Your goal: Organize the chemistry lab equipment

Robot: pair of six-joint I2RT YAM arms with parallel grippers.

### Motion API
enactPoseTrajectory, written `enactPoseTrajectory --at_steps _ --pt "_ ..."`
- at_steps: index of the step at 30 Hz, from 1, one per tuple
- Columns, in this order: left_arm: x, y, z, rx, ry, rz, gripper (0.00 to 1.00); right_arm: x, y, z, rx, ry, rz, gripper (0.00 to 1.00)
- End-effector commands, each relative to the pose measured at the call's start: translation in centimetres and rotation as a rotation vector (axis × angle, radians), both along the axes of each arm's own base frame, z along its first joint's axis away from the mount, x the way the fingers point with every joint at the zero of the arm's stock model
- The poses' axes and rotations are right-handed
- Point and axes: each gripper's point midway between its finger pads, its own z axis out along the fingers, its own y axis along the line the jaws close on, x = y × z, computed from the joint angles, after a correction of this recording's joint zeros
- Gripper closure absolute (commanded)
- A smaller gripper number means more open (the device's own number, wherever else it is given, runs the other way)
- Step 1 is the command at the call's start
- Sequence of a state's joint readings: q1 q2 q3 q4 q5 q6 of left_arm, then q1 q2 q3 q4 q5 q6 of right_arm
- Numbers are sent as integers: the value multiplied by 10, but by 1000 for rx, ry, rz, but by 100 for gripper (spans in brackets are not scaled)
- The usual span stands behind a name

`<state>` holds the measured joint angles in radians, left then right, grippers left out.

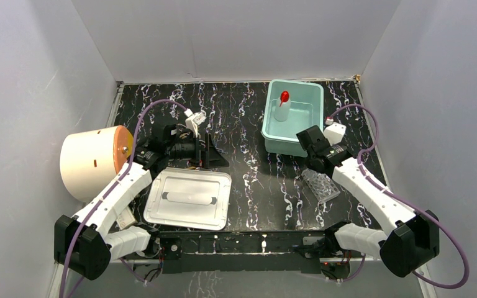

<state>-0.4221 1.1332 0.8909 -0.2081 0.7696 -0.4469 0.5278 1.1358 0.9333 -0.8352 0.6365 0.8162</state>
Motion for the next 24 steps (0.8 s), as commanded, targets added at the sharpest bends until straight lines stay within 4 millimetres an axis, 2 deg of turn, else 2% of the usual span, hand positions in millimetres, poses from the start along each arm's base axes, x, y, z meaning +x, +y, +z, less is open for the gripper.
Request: enactPoseTrajectory --at_steps 1,8,12,24 --pt "-4 -1 4 -16 -13 -13 17 12 -11 8 -4 -85 -62 90" --pt "-2 -1 2 -14 -8 -10 17 6 -19 -4 1 -89 -94 90" --pt "-2 -2 3 -17 -4 -9 17 7 -21 -4 3 -114 -104 90" --pt "-1 -3 4 -24 -6 -7 17 7 -21 -15 29 -127 -100 90"
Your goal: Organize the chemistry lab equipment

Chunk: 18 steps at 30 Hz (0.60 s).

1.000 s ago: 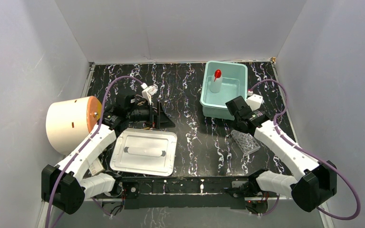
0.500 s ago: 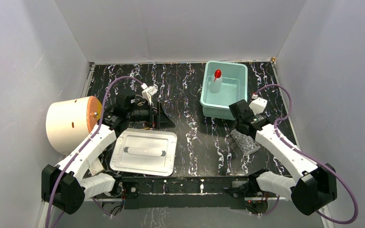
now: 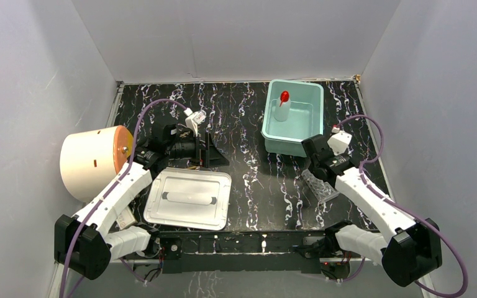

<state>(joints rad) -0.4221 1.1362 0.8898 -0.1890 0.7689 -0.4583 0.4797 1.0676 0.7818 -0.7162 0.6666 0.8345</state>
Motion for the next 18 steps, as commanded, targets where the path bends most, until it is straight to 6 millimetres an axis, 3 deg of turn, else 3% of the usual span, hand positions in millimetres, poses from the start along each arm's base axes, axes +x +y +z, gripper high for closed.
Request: enactPoseTrajectory --at_steps 1,18 --pt "-3 -2 3 -16 -1 -12 17 10 0 8 25 -79 -20 90" --pt "-2 -2 -1 -14 8 -13 17 18 2 1 21 -103 0 90"
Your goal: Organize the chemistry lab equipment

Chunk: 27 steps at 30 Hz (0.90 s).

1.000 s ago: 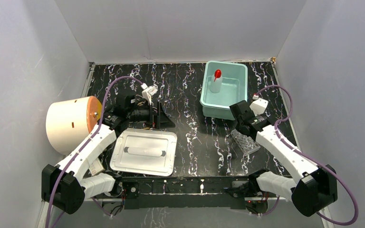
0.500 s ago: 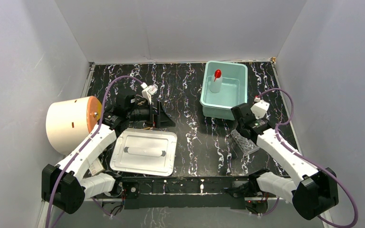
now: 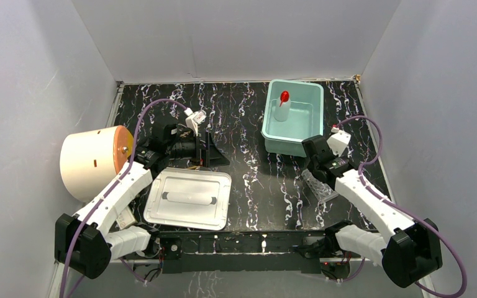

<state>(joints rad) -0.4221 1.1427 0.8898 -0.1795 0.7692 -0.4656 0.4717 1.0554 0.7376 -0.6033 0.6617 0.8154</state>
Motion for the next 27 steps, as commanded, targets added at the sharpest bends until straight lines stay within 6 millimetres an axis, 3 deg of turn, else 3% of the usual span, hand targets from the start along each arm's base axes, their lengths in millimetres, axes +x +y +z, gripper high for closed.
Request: enactPoseTrajectory --at_steps 1,17,27 --pt "-4 -1 0 -11 5 -15 17 6 -2 2 -7 -37 -5 90" --pt "-6 0 -1 -9 2 -7 16 -2 -2 -2 -5 -16 29 90" --pt "-6 1 -2 -8 2 -4 16 0 4 -11 -10 12 66 80"
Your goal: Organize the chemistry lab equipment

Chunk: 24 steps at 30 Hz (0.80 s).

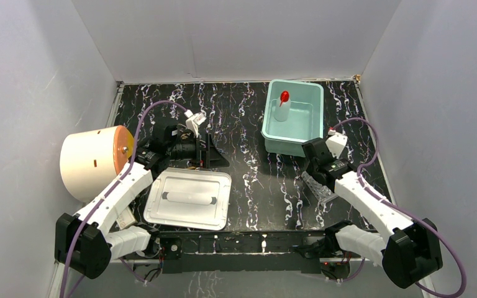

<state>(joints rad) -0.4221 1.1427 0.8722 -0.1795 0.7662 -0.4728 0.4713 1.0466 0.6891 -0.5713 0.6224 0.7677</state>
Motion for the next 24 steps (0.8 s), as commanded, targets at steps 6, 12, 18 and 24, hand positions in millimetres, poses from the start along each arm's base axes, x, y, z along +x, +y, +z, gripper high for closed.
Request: enactPoseTrajectory --at_steps 6,12,18,24 --pt "-5 0 4 -13 -16 -7 16 6 2 4 -6 -20 28 72" --pt "-5 0 3 -12 -15 -7 16 6 3 10 0 -37 39 67" --pt "-4 0 1 -10 -14 -8 16 5 5 13 11 -40 53 68" --pt "-3 -1 0 -11 -10 -11 16 4 5 17 10 -44 66 77"
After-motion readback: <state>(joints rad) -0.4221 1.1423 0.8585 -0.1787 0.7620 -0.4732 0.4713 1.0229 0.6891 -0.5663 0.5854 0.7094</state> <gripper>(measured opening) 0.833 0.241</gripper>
